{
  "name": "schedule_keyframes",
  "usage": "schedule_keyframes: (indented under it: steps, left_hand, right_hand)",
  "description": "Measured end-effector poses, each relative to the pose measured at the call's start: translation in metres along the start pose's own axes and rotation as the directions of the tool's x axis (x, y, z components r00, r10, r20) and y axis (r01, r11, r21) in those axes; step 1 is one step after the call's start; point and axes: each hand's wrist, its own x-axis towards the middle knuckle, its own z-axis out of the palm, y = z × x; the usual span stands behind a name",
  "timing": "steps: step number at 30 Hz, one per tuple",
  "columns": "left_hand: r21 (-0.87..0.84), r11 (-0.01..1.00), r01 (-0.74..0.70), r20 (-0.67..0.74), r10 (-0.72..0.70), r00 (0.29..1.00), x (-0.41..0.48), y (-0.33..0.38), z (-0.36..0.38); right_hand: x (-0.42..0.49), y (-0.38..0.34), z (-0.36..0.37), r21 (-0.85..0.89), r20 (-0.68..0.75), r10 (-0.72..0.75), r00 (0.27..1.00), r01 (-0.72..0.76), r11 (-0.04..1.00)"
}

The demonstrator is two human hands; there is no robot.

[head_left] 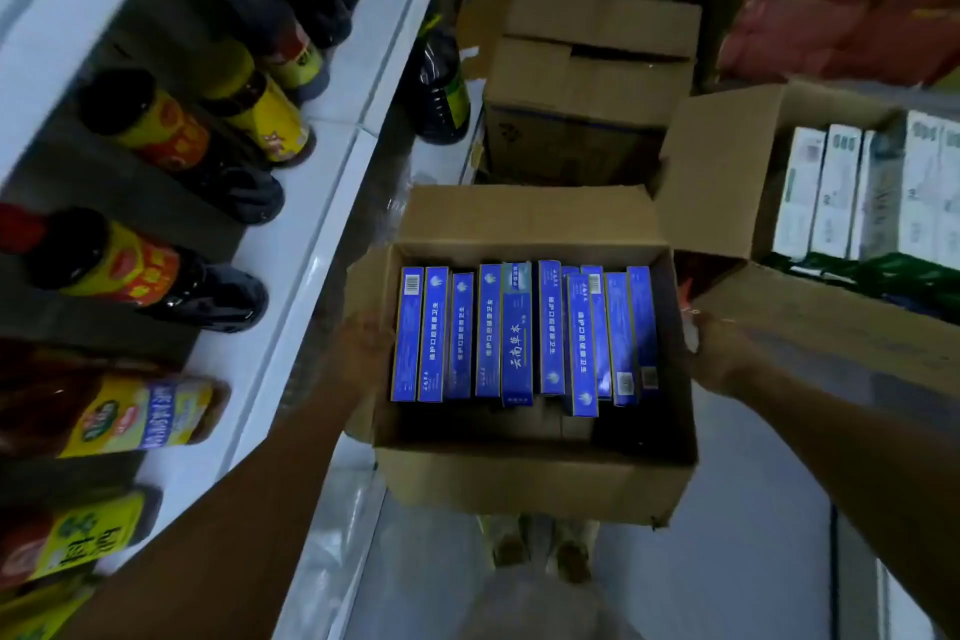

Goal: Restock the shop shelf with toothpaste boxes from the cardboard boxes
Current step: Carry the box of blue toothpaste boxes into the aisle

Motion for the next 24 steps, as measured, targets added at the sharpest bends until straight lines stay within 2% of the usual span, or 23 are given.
schedule_keyframes:
  steps: [3, 6, 8, 10, 13, 15, 17, 20, 24]
  left_hand:
    - [0.211, 0.977, -0.030, -0.094, 0.051, 0.994, 0.027, -0.025, 0.004]
    - [0.418, 0.908, 0.025, -0.058, -0.001, 0.998, 0.050, -0.041, 0.010]
    - [0.592, 0.806, 0.005, 0.005, -0.010, 1.000, 0.062, -0.046, 0.013]
    - [0.693, 0.719, -0.052, 0.058, 0.017, 0.998, 0.076, -0.051, 0.014]
    - [0.779, 0.620, -0.091, 0.082, 0.043, 0.996, 0.093, -0.052, 0.015]
    - [0.817, 0.571, -0.074, 0.045, 0.064, 0.997, 0.096, -0.049, 0.015]
    - [0.820, 0.570, -0.045, 0.004, 0.072, 0.997, 0.092, -0.046, 0.014]
    - [0.745, 0.662, -0.077, -0.003, 0.118, 0.993, 0.088, -0.042, 0.010]
    - [0.608, 0.783, -0.132, 0.001, 0.165, 0.986, 0.084, -0.037, 0.004]
  right_hand:
    - [0.029, 0.015, 0.023, 0.096, 0.018, 0.165, 0.986, -0.166, 0.982]
    - [0.049, 0.021, 0.042, 0.135, 0.061, 0.252, 0.966, -0.258, 0.957]
    - [0.064, 0.024, 0.053, 0.204, 0.057, 0.252, 0.966, -0.258, 0.944]
    - [0.077, 0.031, 0.061, 0.206, -0.003, 0.257, 0.966, -0.251, 0.946]
    - [0.080, 0.036, 0.058, 0.080, -0.001, 0.207, 0.978, -0.206, 0.975]
    - [0.074, 0.034, 0.052, -0.006, -0.014, 0.172, 0.985, -0.172, 0.985]
    - [0.066, 0.028, 0.045, -0.046, -0.052, 0.182, 0.982, -0.185, 0.982]
    - [0.059, 0.019, 0.035, -0.044, -0.075, 0.235, 0.969, -0.238, 0.970]
    - [0.052, 0.016, 0.019, 0.021, -0.084, 0.230, 0.969, -0.229, 0.973]
